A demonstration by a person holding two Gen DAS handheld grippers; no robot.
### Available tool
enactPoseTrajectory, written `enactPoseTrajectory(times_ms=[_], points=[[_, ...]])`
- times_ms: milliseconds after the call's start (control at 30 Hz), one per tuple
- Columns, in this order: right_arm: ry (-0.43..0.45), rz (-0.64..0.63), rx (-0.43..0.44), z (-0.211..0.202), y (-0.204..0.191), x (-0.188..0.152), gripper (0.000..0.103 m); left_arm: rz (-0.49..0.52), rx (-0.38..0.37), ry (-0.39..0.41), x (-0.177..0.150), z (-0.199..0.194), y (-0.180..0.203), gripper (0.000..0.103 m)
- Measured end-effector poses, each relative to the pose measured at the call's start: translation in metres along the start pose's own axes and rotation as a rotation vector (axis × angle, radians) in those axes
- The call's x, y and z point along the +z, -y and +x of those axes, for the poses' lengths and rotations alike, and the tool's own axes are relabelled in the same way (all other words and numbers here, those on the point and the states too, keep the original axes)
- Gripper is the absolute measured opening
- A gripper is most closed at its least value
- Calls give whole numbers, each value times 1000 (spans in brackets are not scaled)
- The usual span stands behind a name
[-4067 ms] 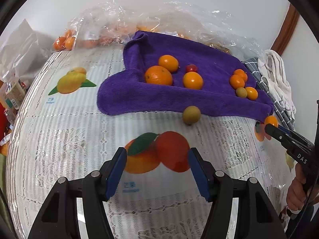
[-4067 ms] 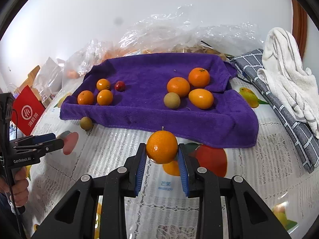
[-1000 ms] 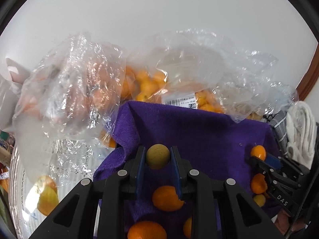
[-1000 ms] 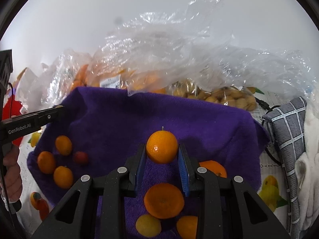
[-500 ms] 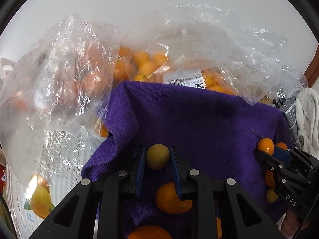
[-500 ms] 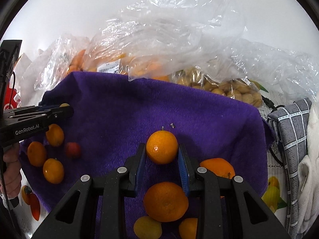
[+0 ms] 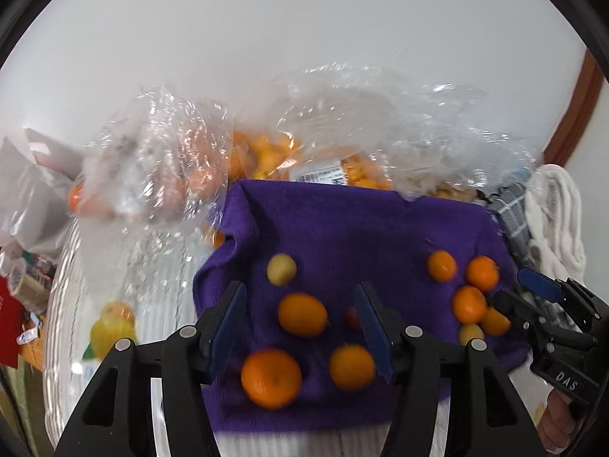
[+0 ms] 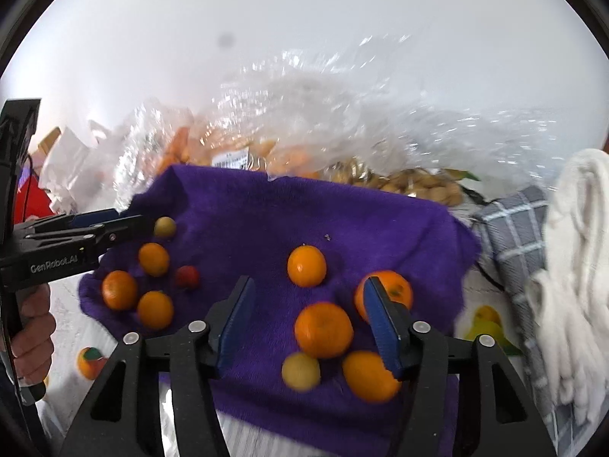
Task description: Organize fruits
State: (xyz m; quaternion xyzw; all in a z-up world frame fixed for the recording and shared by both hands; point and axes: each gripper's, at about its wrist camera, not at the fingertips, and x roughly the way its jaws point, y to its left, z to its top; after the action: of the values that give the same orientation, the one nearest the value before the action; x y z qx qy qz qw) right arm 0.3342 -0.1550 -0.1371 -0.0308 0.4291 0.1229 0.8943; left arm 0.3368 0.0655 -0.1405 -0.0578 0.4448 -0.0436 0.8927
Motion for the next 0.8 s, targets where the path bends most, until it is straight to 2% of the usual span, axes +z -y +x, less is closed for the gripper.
enactPoseTrajectory(times_ms=[133,233,300,467,533,600,667,800], points=[[10,59,-5,-42,9,-16,60,-30,-12,36,-23,-34,5,59],[22,82,-14,-69,11,-29,60,11,31,77,-43,-63,20,68],[34,96,-56,-93,12,-41,60,30,60,100,-54,-79,31,71],[49,126,-69,-139,18,-69,60,14,52,141,-86,-127,46,77],[58,131,-79,-155,20,-80,67,9,56,153,-96,-142,50,79],[82,129,-96,-171,19,-91,85,10,49,158,-104,-157,55,84],[129,118,-112,-191,16,-104,91,9,59,186,-114,-173,59,90],[171,109,-119,-218,10,-123,99,21,64,222,-133,-200,69,96]])
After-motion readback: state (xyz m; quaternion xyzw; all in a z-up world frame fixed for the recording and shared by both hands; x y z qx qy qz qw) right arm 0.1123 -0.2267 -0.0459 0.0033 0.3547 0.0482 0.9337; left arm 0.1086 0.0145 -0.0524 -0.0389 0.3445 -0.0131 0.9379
